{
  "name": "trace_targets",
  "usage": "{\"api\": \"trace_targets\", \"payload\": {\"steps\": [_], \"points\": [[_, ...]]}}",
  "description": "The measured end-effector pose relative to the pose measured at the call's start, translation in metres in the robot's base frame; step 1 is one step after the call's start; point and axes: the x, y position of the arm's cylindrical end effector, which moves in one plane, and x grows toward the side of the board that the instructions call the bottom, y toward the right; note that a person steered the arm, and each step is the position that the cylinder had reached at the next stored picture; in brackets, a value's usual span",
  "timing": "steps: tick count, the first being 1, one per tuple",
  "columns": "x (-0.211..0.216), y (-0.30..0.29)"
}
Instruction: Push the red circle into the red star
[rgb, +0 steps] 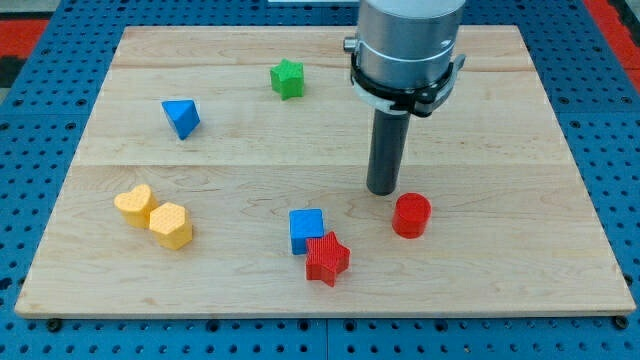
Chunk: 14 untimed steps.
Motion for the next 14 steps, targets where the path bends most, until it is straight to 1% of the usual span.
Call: {"api": "trace_targets", "payload": {"steps": [1, 2, 3, 4, 5, 6, 7, 8, 9, 10, 12, 13, 14], "points": [[0.017, 0.017], [0.055, 0.017], [0.057, 0.019], [0.045, 0.064], [0.068, 0.109], [0.087, 0.099], [0.087, 0.053], [0.092, 0.025], [0.094, 0.037], [0.110, 0.043], [0.112, -0.010], [0.114, -0.015], [0.103, 0.010]]}}
